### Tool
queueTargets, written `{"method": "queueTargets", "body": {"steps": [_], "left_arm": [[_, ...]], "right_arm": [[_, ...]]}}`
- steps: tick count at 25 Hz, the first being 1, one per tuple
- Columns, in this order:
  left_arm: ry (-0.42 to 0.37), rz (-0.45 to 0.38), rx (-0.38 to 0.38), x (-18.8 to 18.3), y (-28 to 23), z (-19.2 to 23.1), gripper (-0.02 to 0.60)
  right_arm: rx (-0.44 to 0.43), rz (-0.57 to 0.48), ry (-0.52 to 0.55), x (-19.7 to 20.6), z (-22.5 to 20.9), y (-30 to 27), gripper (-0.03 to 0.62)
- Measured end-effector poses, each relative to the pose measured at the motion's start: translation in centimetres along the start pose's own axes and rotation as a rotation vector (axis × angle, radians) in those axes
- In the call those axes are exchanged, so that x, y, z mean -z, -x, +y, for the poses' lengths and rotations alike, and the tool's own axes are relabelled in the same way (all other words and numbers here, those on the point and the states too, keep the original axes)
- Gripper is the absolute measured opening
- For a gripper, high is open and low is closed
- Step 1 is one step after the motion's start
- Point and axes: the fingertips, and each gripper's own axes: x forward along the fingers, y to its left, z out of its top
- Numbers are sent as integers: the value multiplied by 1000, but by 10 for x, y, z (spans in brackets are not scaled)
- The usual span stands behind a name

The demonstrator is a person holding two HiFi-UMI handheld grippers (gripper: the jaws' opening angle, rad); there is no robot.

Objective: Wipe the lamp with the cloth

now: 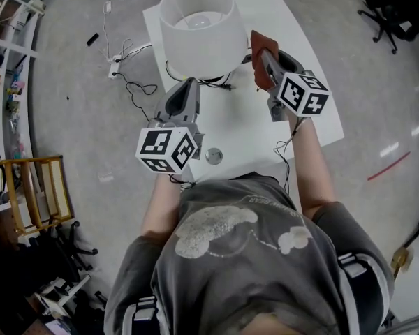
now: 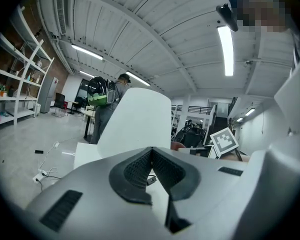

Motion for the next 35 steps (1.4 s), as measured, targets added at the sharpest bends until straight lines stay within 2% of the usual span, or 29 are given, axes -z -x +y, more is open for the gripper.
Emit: {"method": "queueTargets", "body": {"steps": [15, 19, 35], "left_arm": [[-12, -53, 164, -39, 12, -10, 8], [-3, -39, 200, -36, 16, -13, 8], [7, 16, 358, -21, 32, -7, 8]], "right_arm": [[26, -177, 86, -46, 70, 69, 86], [53, -163, 113, -34, 82, 79, 86], [183, -135, 108, 10, 108, 92, 86]]}}
